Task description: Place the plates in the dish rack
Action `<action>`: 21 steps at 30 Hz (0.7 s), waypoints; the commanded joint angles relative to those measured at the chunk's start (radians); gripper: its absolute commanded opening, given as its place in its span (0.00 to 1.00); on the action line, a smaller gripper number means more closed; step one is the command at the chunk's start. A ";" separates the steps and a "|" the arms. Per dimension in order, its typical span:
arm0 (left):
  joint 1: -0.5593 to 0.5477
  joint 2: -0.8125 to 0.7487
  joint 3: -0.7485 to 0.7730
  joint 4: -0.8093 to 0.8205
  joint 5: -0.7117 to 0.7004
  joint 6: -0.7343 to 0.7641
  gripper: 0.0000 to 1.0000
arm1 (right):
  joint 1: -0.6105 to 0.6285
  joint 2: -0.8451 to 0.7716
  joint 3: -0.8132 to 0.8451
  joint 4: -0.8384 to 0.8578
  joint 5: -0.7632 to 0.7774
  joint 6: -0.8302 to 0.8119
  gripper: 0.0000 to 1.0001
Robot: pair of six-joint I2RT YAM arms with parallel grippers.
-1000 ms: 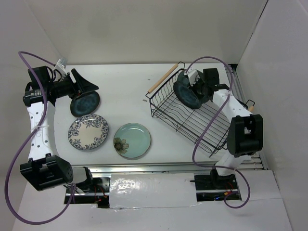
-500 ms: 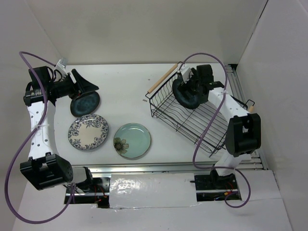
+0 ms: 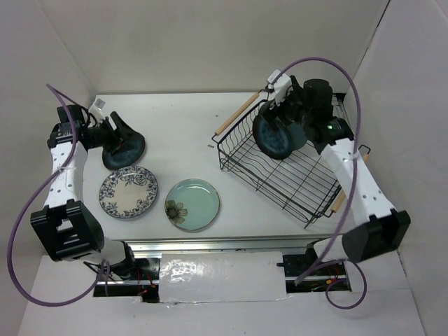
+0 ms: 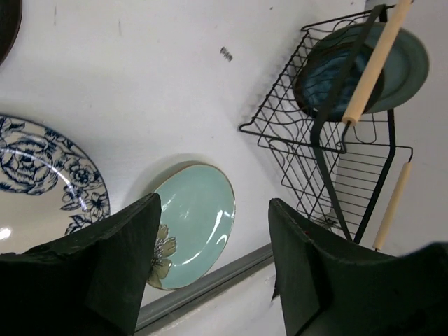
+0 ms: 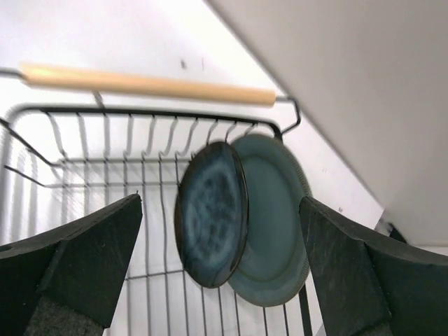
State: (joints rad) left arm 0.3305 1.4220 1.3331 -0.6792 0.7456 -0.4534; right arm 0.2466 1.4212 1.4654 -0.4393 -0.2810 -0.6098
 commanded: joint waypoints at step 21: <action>-0.123 0.029 -0.087 0.055 -0.101 0.005 0.85 | 0.465 -0.091 0.069 -0.059 0.161 0.722 1.00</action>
State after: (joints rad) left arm 0.2287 1.4597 1.2427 -0.6502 0.6563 -0.4728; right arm 0.6651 1.3178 1.5097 -0.4644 -0.2314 0.0635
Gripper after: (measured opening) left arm 0.848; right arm 0.998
